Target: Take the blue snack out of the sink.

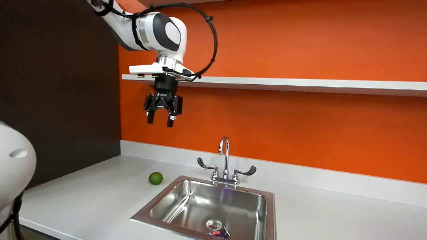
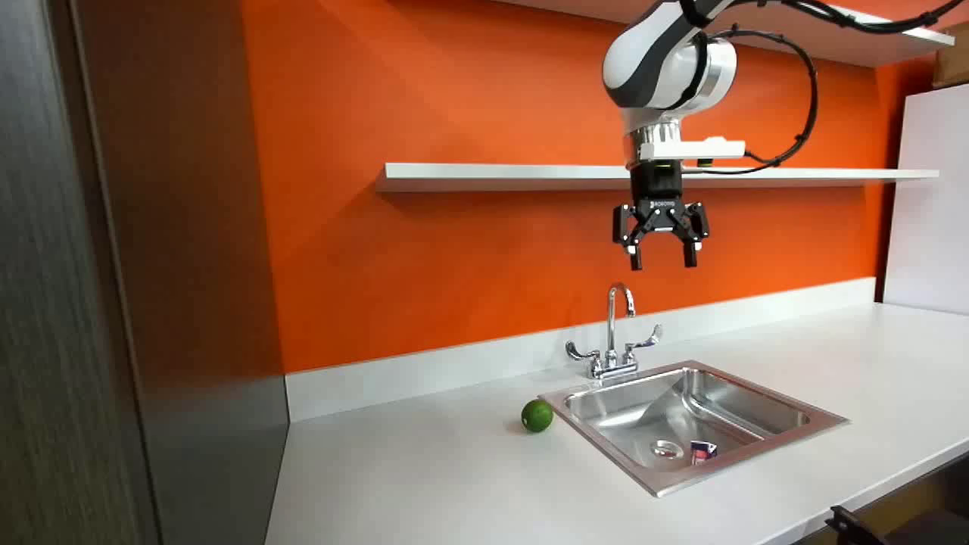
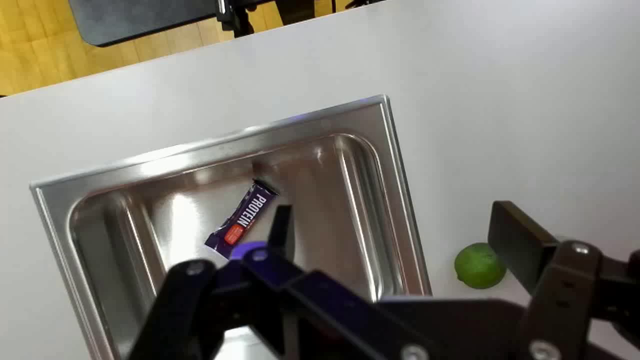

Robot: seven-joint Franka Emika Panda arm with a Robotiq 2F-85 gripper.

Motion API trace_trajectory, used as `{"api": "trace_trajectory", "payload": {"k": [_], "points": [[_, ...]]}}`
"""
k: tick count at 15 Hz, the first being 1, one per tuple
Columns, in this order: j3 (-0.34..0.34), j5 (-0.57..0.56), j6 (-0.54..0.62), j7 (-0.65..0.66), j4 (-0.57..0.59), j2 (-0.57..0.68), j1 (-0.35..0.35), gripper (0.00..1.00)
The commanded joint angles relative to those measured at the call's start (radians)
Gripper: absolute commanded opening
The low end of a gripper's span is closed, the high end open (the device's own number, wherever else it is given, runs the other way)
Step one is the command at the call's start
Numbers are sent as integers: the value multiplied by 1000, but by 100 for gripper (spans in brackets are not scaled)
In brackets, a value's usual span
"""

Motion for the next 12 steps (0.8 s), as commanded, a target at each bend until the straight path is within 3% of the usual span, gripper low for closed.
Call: {"api": "trace_trajectory", "payload": {"k": [1, 5, 12], "points": [[3, 1, -2, -1, 2, 1, -4, 100], [0, -6, 32, 8, -2, 11, -10, 100], [-41, -46, 230, 45, -69, 50, -53, 100]]}}
